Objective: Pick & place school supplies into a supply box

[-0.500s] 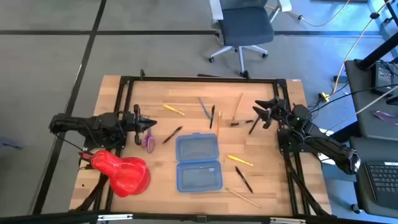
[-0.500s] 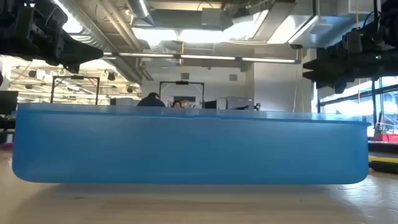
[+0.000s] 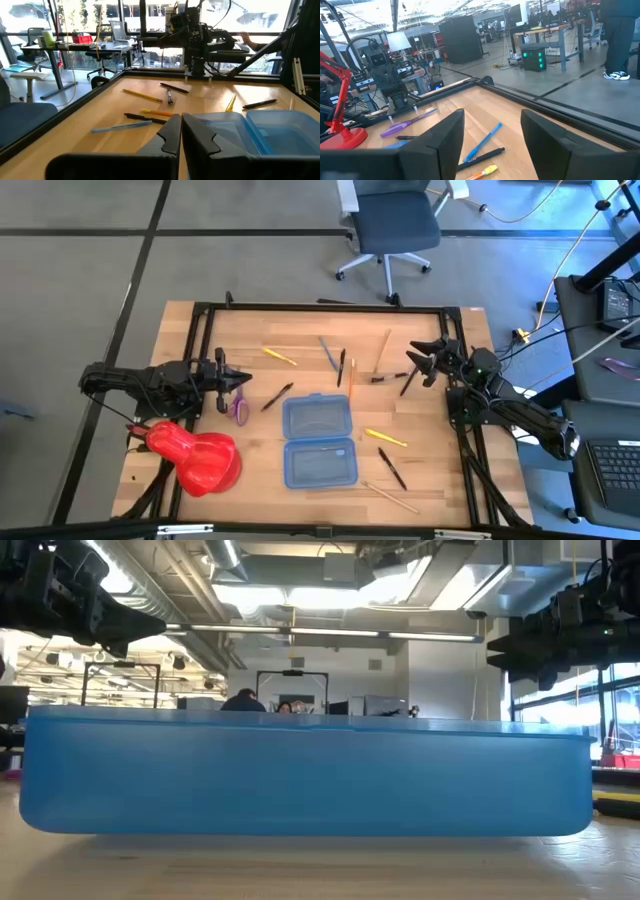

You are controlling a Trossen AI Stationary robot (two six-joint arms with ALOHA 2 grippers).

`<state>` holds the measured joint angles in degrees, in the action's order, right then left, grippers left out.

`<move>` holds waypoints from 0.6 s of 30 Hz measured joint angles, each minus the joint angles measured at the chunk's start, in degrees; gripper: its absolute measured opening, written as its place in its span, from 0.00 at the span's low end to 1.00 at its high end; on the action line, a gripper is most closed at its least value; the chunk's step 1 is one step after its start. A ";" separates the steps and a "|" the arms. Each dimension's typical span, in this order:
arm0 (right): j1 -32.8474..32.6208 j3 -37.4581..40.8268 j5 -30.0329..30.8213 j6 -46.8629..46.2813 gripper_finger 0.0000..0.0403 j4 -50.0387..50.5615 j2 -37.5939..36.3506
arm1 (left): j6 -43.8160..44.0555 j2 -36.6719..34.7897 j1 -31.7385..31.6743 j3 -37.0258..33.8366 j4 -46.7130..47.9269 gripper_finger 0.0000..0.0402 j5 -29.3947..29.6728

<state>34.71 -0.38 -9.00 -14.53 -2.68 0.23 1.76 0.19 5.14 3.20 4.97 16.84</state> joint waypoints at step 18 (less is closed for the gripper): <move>-0.01 0.01 -0.01 0.00 0.50 0.00 0.00 | 0.00 0.00 -0.01 -0.02 0.01 0.01 0.00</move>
<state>34.70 -0.37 -9.01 -14.53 -2.68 0.23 1.76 0.19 5.13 3.18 4.97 16.84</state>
